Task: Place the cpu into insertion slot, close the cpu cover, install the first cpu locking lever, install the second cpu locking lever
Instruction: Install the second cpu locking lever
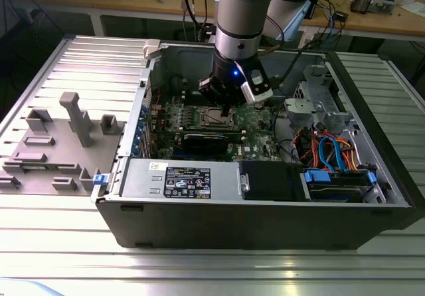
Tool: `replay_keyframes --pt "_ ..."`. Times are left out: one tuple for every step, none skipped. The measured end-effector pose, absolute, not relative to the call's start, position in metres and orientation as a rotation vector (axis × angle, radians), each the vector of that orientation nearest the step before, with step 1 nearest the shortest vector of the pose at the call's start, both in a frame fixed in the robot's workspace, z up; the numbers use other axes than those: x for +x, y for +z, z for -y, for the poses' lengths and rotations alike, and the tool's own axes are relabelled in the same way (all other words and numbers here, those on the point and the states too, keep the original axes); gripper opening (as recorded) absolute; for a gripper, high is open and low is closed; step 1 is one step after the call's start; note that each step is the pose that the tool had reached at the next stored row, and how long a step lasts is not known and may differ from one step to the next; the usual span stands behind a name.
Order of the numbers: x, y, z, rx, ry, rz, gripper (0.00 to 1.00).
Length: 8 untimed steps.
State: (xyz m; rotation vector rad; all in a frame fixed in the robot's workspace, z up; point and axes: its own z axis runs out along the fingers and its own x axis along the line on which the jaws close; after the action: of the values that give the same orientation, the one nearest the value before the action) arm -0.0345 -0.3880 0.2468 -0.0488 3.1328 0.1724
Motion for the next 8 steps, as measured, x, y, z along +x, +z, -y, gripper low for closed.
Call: replay_keyframes --pt "-0.0345 0.2467 0.388 -0.049 0.172 -3.133 0.11" --pt "-0.0346 0.2467 0.388 -0.049 0.172 -3.133 0.11" --pt "-0.0346 0.2467 0.388 -0.049 0.173 -3.133 0.11" --pt "-0.0346 0.2467 0.388 -0.049 0.172 -3.133 0.11" --pt "-0.0346 0.2467 0.388 -0.049 0.172 -3.133 0.11" --pt "-0.0346 0.2467 0.388 -0.049 0.172 -3.133 0.11" --pt "-0.0347 0.2467 0.388 -0.049 0.172 -3.133 0.11" --pt "-0.0347 0.2467 0.388 -0.049 0.172 -3.133 0.11"
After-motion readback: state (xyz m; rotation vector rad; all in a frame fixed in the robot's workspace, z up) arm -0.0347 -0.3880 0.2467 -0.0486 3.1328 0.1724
